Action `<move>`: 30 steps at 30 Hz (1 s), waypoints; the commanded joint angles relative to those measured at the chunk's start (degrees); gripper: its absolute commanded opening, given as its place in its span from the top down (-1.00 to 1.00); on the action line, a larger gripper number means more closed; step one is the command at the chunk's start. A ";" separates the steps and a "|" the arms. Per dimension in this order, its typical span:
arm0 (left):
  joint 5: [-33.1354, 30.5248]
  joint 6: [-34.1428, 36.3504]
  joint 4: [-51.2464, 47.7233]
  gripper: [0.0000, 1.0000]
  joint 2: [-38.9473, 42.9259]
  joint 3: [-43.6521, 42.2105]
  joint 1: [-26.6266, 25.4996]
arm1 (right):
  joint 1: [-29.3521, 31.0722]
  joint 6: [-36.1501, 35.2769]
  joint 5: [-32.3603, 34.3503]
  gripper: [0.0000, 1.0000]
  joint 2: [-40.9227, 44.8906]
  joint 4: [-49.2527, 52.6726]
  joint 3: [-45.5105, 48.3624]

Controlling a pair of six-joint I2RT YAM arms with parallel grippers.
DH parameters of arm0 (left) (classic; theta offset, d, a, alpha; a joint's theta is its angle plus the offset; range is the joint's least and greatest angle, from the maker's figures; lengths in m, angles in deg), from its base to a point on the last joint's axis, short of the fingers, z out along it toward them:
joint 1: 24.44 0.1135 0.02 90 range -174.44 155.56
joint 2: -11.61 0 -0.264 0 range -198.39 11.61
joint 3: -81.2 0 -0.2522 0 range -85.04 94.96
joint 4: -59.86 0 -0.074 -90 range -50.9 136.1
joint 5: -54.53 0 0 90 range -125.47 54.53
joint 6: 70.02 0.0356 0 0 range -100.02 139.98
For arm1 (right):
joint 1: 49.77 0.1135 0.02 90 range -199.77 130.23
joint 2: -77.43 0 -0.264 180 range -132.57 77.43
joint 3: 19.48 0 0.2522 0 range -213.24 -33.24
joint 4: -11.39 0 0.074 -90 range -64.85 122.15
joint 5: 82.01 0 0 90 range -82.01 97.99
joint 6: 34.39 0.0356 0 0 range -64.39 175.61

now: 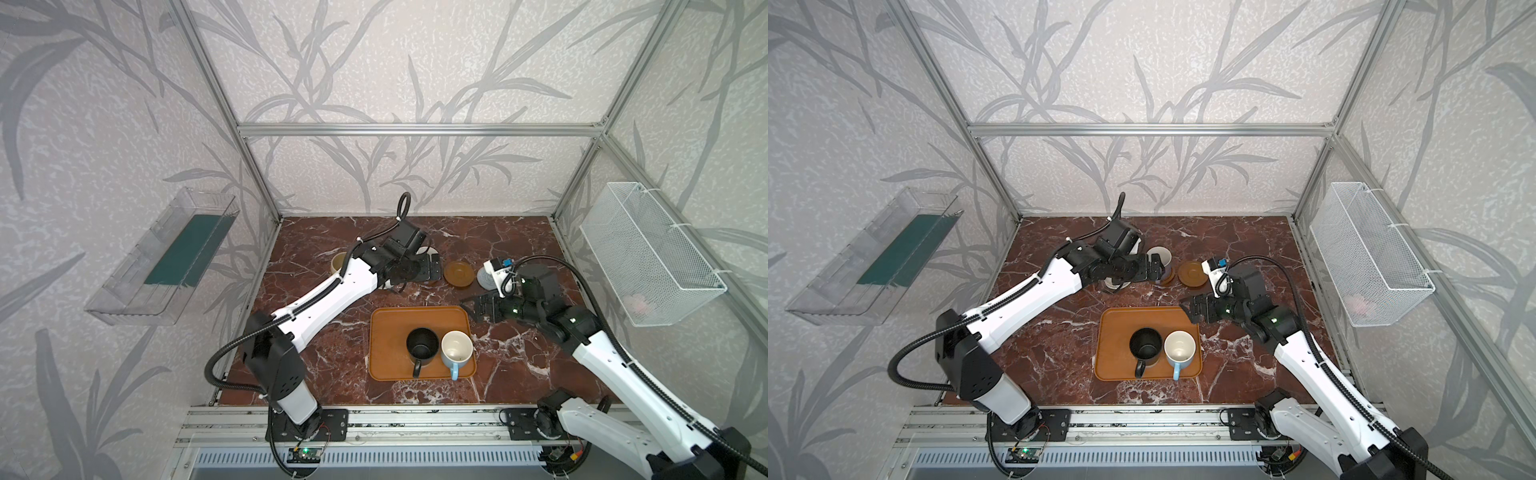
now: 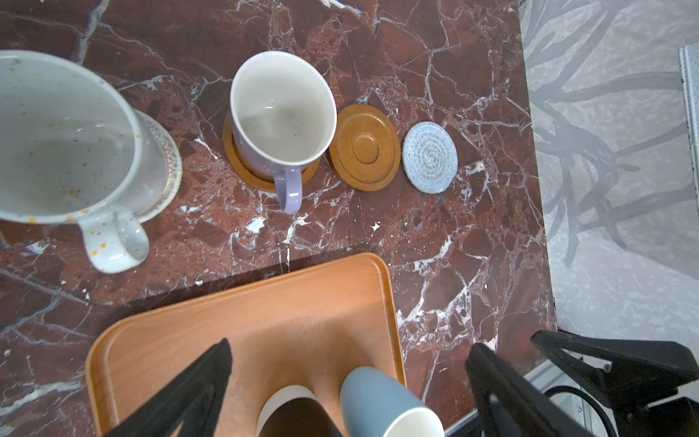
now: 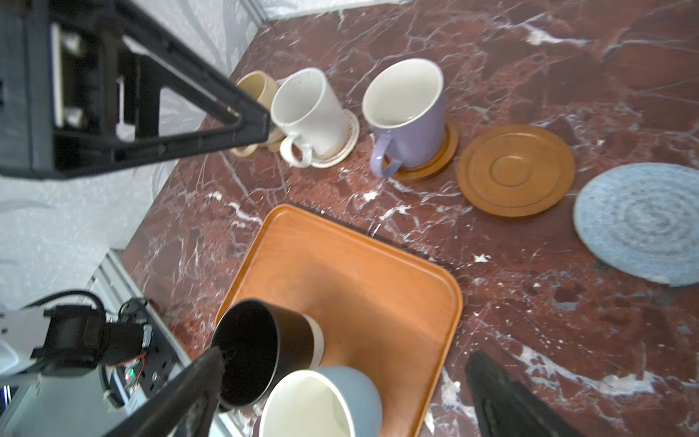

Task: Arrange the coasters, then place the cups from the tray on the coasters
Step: 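Lower the right gripper to the black mug while the left gripper nears the tray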

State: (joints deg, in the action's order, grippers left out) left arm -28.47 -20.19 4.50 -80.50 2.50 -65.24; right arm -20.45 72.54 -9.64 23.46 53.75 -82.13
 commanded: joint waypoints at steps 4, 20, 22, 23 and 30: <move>1.14 0.68 0.52 -0.98 10.80 -9.22 1.35 | 16.45 0.89 17.70 -0.93 0.24 11.72 -4.16; 8.25 -7.42 0.04 -0.91 26.61 -31.61 6.83 | 48.38 11.11 35.93 -0.35 -10.22 10.70 -5.67; 8.25 -8.00 -1.00 -0.91 26.22 -32.47 7.11 | 50.36 11.53 35.85 -0.26 -11.93 9.57 -5.94; 8.33 -8.13 -1.19 -0.90 26.37 -32.92 7.11 | 51.22 11.97 35.86 -0.22 -12.71 8.94 -6.00; 4.32 -11.06 0.09 -0.89 31.35 -37.24 7.48 | 52.04 15.28 31.24 -0.08 -19.71 5.96 -6.36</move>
State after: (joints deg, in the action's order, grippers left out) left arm -21.34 -28.71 4.56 -51.85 -33.38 -58.33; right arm 31.14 85.50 22.78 5.84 61.14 -86.83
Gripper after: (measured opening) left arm 0.949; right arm 0.548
